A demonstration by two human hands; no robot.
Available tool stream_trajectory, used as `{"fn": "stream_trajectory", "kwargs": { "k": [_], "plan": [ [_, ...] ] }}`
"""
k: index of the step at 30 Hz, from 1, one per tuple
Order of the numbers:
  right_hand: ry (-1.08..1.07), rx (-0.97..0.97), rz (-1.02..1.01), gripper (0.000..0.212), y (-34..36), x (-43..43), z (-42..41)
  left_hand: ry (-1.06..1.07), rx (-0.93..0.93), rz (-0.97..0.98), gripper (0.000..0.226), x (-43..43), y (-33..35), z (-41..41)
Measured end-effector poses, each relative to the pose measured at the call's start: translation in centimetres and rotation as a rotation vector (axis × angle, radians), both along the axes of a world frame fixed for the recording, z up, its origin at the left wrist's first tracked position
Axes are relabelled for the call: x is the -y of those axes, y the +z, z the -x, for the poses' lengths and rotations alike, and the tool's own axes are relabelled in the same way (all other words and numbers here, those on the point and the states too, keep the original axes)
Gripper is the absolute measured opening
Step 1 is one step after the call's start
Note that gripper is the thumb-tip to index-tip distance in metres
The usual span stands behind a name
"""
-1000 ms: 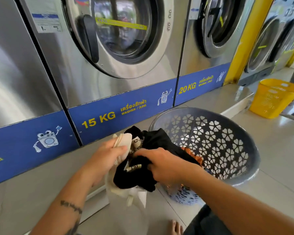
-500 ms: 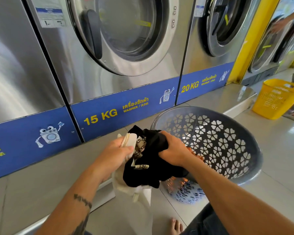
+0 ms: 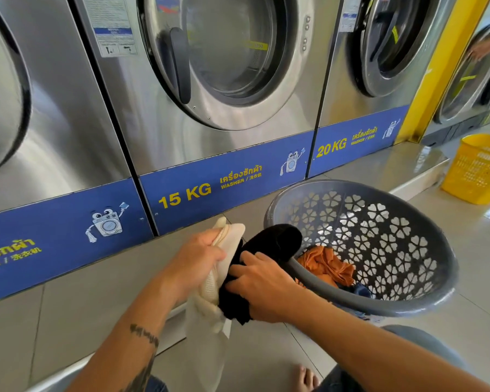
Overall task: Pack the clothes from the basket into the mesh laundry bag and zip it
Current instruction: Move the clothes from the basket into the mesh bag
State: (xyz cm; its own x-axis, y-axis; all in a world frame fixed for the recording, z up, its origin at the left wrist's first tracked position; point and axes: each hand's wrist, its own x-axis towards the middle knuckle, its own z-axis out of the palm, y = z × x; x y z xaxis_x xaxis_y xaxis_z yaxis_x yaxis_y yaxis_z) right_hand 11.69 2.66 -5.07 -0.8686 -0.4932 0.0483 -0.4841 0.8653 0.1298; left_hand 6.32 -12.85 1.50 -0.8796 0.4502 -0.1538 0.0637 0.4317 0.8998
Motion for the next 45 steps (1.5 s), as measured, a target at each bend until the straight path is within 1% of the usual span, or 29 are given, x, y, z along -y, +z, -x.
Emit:
{"fn": "stream_trajectory", "kwargs": {
  "k": [2,3,4,6,8,11,13,14,16,17,19,21,23,24,26,27,28,29,31,33,34,36,37,38,40,41,43,44,45],
  "plan": [
    [0.049,0.013,-0.037,0.020,0.5,0.3,-0.2,-0.005,-0.084,0.125,0.040,0.0,0.0,-0.2],
    [0.073,0.012,-0.052,0.020,0.5,0.4,-0.3,-0.003,-0.108,0.149,0.043,0.1,0.1,-0.3],
    [0.091,0.013,-0.069,0.019,0.5,0.6,-0.3,-0.002,-0.119,0.150,0.044,0.2,0.1,-0.4],
    [0.085,0.037,-0.084,0.021,0.2,0.7,-0.5,0.014,-0.114,0.112,0.037,0.3,0.3,-0.6],
    [0.013,0.085,-0.037,0.036,0.1,0.3,-0.4,0.040,-0.122,0.116,0.026,0.1,0.5,-0.8],
    [-0.144,0.130,0.193,0.063,1.0,-0.9,-0.3,0.070,-0.142,0.135,0.023,0.0,0.7,-1.0],
    [-0.249,0.077,0.333,0.079,1.3,-1.8,-0.3,0.079,-0.126,0.115,0.029,0.2,1.0,-1.0],
    [-0.316,0.086,0.396,0.089,1.3,-2.3,-0.2,0.085,-0.115,0.097,0.033,0.4,1.2,-0.9],
    [-0.431,0.169,0.506,0.112,1.3,-3.0,0.0,0.085,-0.095,0.026,0.039,0.6,1.7,-0.9],
    [-0.456,0.199,0.525,0.120,1.3,-3.2,0.3,0.089,-0.082,-0.016,0.039,0.7,2.0,-0.9],
    [-0.453,0.217,0.491,0.125,1.4,-3.2,0.7,0.110,-0.071,-0.099,0.045,1.0,2.7,-1.0],
    [-0.433,0.219,0.456,0.122,1.5,-2.8,1.1,0.130,-0.094,-0.159,0.051,1.5,3.3,-1.1],
    [-0.431,0.263,0.521,0.109,1.5,-2.4,1.5,0.156,-0.122,-0.216,0.052,2.1,3.5,-0.9],
    [-0.433,0.294,0.606,0.094,1.6,-2.3,1.7,0.175,-0.143,-0.229,0.051,2.3,3.5,-0.8],
    [-0.427,0.312,0.743,0.054,1.4,-1.9,2.0,0.230,-0.189,-0.182,0.044,2.6,3.3,-0.7],
    [-0.424,0.276,0.755,0.038,1.3,-1.6,2.1,0.259,-0.210,-0.138,0.042,2.7,3.0,-0.6],
    [-0.421,0.229,0.742,0.029,1.3,-1.2,2.0,0.283,-0.232,-0.085,0.041,2.8,2.9,-0.5],
    [-0.412,0.179,0.733,0.025,1.4,-0.7,1.9,0.303,-0.258,-0.025,0.037,2.9,2.7,-0.4],
    [-0.377,0.082,0.732,0.025,1.7,0.5,1.4,0.340,-0.312,0.068,0.026,3.3,2.4,0.0],
    [-0.295,-0.033,0.679,0.030,2.1,1.7,0.8,0.367,-0.352,0.092,0.014,3.7,1.9,0.4],
    [-0.221,-0.120,0.630,0.032,2.3,2.3,0.4,0.371,-0.374,0.087,0.011,3.7,1.6,0.5],
    [-0.045,-0.271,0.537,0.031,2.2,3.7,-0.2,0.356,-0.452,0.068,0.015,3.5,1.2,0.6],
    [0.041,-0.285,0.491,0.029,1.7,4.2,-0.5,0.340,-0.503,0.070,0.017,3.4,1.0,0.7],
    [0.116,-0.257,0.431,0.025,1.0,4.6,-0.5,0.324,-0.549,0.071,0.019,3.2,0.8,0.7],
    [0.180,-0.066,0.266,0.019,-0.4,5.0,-0.4,0.300,-0.586,0.049,0.018,2.9,0.7,0.5],
    [0.163,0.054,0.168,0.022,-0.8,4.9,-0.3,0.288,-0.588,0.046,0.020,2.8,0.7,0.4],
    [0.057,0.271,0.013,0.025,-1.1,4.6,-0.4,0.257,-0.595,0.076,0.026,2.8,0.6,0.0],
    [0.004,0.338,-0.014,0.026,-1.1,4.4,-0.4,0.241,-0.590,0.095,0.031,2.8,0.4,-0.1],
    [-0.031,0.366,0.001,0.028,-1.2,4.0,-0.3,0.231,-0.566,0.102,0.036,2.9,0.3,-0.1]
  ]
}}
